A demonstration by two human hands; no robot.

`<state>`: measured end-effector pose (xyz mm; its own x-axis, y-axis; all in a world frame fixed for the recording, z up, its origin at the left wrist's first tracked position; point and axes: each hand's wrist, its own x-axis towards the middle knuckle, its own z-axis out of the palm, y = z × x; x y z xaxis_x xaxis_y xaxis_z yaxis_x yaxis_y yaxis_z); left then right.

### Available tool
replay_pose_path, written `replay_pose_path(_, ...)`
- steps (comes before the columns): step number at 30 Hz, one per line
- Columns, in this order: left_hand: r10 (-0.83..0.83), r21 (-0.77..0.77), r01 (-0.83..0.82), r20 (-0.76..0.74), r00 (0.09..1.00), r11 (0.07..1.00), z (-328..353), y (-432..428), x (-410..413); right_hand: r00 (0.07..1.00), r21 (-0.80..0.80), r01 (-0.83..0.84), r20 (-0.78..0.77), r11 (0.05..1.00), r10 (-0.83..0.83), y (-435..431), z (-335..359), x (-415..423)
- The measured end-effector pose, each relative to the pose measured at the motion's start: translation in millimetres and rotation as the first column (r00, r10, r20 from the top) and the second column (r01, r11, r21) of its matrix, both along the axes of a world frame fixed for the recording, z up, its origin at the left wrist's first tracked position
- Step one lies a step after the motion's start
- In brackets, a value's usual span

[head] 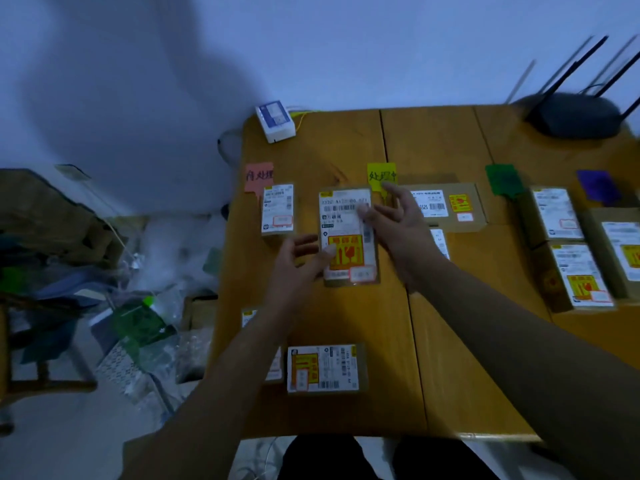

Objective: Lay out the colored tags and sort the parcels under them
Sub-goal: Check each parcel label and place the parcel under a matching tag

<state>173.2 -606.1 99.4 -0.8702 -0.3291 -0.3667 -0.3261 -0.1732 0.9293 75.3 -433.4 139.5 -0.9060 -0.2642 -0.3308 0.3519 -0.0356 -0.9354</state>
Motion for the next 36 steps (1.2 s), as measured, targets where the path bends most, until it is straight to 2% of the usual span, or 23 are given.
replay_pose_path(2, -0.013, 0.048, 0.016, -0.078, 0.997, 0.999, 31.0, 0.1, -4.5, 0.997, 0.003, -0.038, -0.064, 0.999, 0.038, -2.2, 32.5, -10.0)
replay_pose_path(5, 0.01, 0.022, -0.007, -0.151, 0.988, 1.0, 68.3, -0.9, -9.4, 0.989, -0.001, -0.072, -0.13, 0.997, 0.072, -3.7, 66.6, -16.2)
replay_pose_path(10, -0.009, -0.047, 0.0, -0.189, 0.982, 0.999, 92.1, -1.0, -11.9, 0.98, 0.012, -0.077, -0.181, 0.997, 0.078, 0.8, 83.0, -19.8)
replay_pose_path(13, -0.007, -0.036, 0.001, -0.181, 0.983, 0.999, 90.6, 1.4, -12.3, 0.982, 0.014, -0.076, -0.173, 0.997, 0.077, 5.7, 79.6, -19.1)
replay_pose_path(19, -0.004, 0.022, 0.007, -0.126, 0.992, 1.0, 71.6, 13.7, -12.6, 0.992, 0.026, -0.078, -0.097, 0.997, 0.08, 20.0, 57.0, -16.2)
replay_pose_path(23, 0.009, 0.045, -0.006, -0.069, 0.998, 0.999, 52.6, 24.6, -11.4, 0.985, -0.108, -0.089, 0.138, 0.99, 0.103, 33.4, 30.5, -3.7)
replay_pose_path(25, 0.021, 0.068, -0.021, -0.006, 1.0, 0.997, 44.0, 30.5, -11.5, 0.968, -0.114, -0.101, 0.216, 0.988, 0.124, 39.3, 16.3, 3.2)
replay_pose_path(31, -0.029, 0.042, 0.026, 0.06, 0.998, 0.999, 20.3, 57.2, -17.7, 0.967, -0.029, -0.034, 0.25, 0.999, 0.04, 65.2, -16.1, 6.9)
replay_pose_path(36, -0.196, 0.055, 0.192, 0.087, 0.977, 0.98, -0.1, 99.0, -42.3, 0.974, 0.03, 0.059, 0.219, 0.998, -0.064, 113.5, -29.8, -7.8)
